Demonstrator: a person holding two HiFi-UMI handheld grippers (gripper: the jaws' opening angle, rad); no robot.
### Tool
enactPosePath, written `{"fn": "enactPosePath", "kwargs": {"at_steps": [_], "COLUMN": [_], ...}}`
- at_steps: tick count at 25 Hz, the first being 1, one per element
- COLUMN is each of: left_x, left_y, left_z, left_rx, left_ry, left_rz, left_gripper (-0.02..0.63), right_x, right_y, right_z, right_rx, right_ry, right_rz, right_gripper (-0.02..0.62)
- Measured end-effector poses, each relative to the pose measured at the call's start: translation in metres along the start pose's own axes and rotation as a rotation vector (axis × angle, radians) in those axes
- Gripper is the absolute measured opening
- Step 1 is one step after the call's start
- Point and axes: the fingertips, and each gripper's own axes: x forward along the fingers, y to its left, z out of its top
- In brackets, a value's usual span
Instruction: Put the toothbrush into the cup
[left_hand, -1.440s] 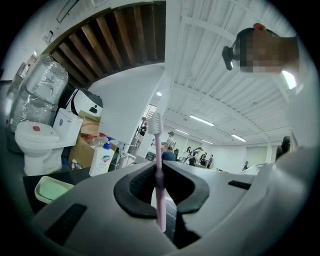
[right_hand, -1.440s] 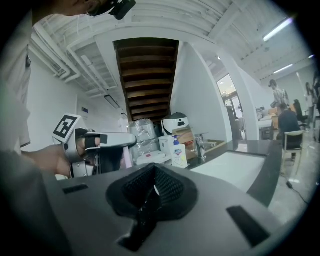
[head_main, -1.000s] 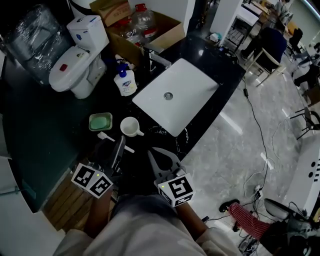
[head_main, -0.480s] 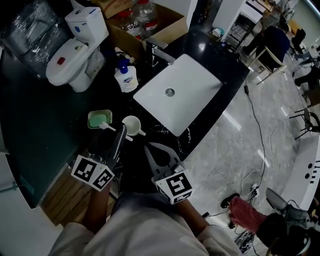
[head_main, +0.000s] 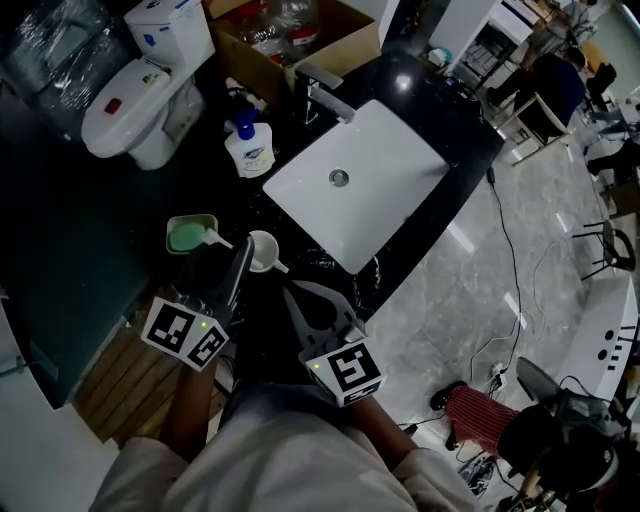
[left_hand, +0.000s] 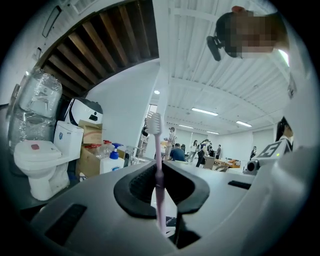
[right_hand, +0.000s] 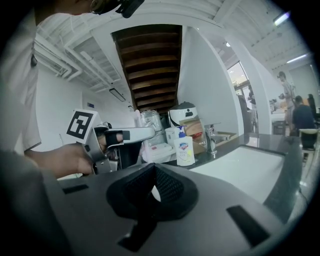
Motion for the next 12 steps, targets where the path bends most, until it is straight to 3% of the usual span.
{"fn": "enactPosePath", "kwargs": {"at_steps": [12], "left_x": [0.018], "left_y": [0.018], "left_z": [-0.023], "left_rx": [0.004], "left_ry": [0.043], "left_rz": [0.004], "left_gripper": [0.040], "right_x": [0.007], "right_y": [-0.019], "right_z": [-0.017], "right_rx": [0.035], "right_ry": [0.061], "right_rz": [-0.031], "right_gripper": [0.006]}}
